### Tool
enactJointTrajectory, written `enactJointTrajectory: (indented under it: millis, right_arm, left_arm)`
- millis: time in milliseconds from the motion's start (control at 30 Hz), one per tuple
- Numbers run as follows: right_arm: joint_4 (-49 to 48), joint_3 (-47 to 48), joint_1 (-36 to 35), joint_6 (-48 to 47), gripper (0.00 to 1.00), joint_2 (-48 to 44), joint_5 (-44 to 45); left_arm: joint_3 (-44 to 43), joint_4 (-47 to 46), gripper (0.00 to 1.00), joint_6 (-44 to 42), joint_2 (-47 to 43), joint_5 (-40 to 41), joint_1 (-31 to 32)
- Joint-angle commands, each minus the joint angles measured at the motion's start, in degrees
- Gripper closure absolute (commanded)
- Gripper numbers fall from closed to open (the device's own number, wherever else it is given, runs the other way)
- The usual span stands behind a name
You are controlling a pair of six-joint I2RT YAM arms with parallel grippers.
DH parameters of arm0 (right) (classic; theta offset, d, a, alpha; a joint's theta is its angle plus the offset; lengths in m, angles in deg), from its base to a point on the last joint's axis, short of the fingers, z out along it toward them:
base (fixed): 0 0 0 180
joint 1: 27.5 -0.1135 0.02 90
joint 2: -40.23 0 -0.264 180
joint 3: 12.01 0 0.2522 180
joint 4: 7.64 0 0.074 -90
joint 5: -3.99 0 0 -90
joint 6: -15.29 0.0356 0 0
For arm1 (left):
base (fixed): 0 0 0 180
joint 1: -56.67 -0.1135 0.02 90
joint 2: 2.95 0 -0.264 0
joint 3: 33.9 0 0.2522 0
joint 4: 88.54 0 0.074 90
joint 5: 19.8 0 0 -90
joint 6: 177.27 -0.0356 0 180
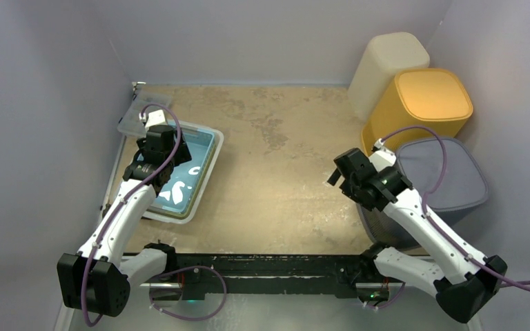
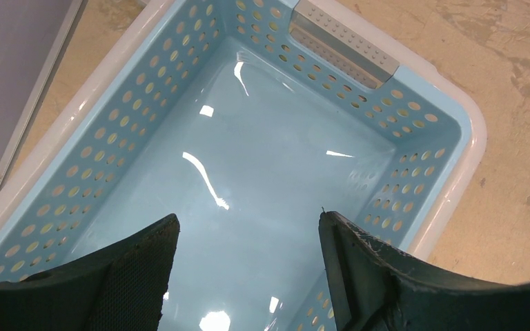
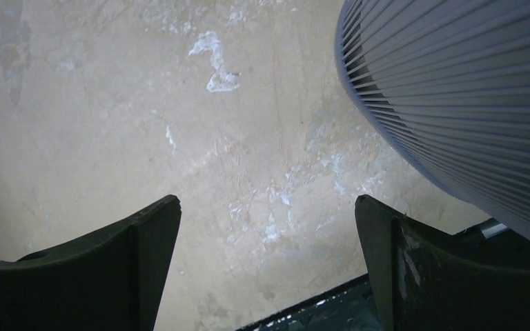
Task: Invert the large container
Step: Move the container to the corner of the board, then move the multiple containers to the center of the board.
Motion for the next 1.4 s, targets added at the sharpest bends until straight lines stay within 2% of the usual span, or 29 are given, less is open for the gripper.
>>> enactJointTrajectory:
  millis: [0,233,500,633,800,1000,1233,1367]
  right_arm:
    - [-5.22,-1.25,5.99,-7.66,0.01,2.11,-0.33]
    - [-5.88,-1.93,8.55,-10.2,0.01,-0.98,-1.0]
    - [-2.55,-1.48,12.14,-7.59,0.01,-0.24,0.57]
    - [-4.91,-1.8,12.96,-9.51,0.01,-1.3,-1.36]
    - [-9.08,-2.13,13.01,-12.81,0.01,-2.06,-7.63]
    - [-17.99,-2.75,13.01,-20.36,0.01,-2.51,-21.56]
    - [-27.52,-5.42,12.96,-26.51,0.02,0.72,-36.76]
    - [-29.72,-5.42,12.85,-28.12,0.03,2.18,-40.48]
  left_arm:
    - [-0.9,-0.54,0.27,-0.44,-0.27,-0.28,-0.33]
    - [-0.9,-0.68,0.27,-0.45,-0.09,-0.22,-0.34]
    - [-1.05,-0.62,0.27,-0.65,0.38,-0.62,-0.35]
    - [-1.0,-0.58,0.27,-0.7,0.29,-0.49,-0.3]
    - [-1.06,-0.51,0.27,-0.88,0.63,-0.73,-0.32]
    - [-1.02,-0.99,0.27,-1.54,1.99,-3.29,-0.32]
    - [-0.51,-3.41,0.32,-4.36,4.29,-14.58,-0.31]
    - [0.2,-5.63,0.34,-5.96,4.27,-21.77,-0.3]
